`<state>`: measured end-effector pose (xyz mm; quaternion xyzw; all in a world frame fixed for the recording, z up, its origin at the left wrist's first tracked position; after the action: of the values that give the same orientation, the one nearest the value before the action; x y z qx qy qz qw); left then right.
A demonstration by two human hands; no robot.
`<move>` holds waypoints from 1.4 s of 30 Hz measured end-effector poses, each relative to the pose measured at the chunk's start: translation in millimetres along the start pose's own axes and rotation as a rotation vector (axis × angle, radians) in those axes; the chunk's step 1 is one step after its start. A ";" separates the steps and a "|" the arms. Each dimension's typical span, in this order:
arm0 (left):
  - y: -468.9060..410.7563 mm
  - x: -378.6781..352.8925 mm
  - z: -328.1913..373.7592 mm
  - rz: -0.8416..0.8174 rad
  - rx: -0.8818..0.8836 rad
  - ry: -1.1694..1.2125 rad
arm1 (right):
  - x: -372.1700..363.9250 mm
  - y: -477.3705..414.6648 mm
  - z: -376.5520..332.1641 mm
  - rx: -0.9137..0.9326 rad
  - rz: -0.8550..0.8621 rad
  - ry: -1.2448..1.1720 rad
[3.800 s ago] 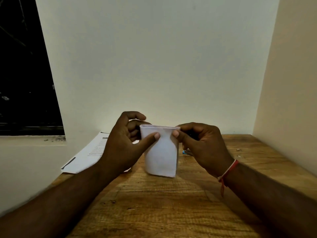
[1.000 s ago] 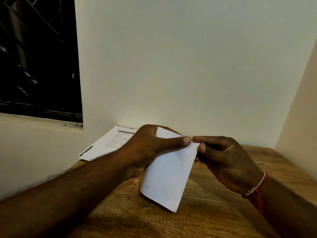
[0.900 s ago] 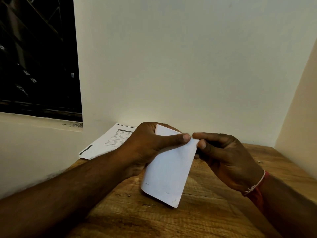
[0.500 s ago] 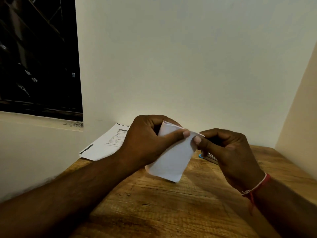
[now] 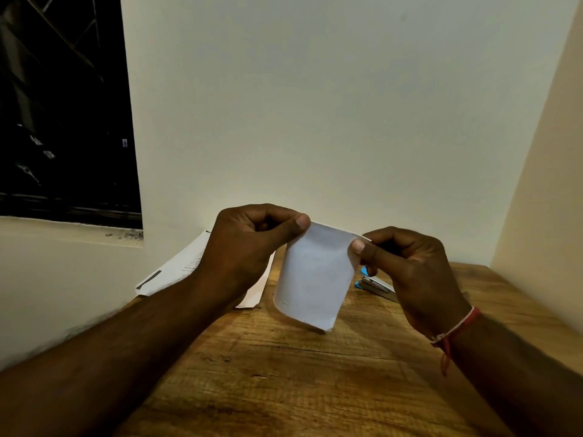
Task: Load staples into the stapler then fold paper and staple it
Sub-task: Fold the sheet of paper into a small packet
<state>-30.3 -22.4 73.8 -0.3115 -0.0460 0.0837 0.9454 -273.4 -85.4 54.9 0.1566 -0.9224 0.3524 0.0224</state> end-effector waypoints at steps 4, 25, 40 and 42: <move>5.6 -0.2 6.5 -0.031 -0.159 -0.259 | -0.3 3.8 -0.5 0.143 -0.022 0.355; -5.1 6.3 -32.0 -0.336 0.171 -0.498 | 15.8 -5.9 6.9 -0.042 0.221 0.101; -4.6 1.0 -41.6 -0.385 0.202 -0.266 | 18.4 -9.8 23.8 -0.188 0.221 0.028; -1.3 -2.8 -40.7 -0.446 0.228 -0.133 | 13.3 -6.9 25.6 -0.256 0.179 0.008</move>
<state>-27.3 -47.6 41.9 -0.1791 -0.1660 -0.1020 0.9644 -282.2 -110.8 42.1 0.0683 -0.9699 0.2332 0.0145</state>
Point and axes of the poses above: each hand's wrist, its own y-axis away from the middle knuckle, its own x-axis out of the back of the hand, z = x × y, the point moved 1 cm from there along -y, towards the middle knuckle, and after that the axes turned 7 degrees about -z, right-handed, at the moved point
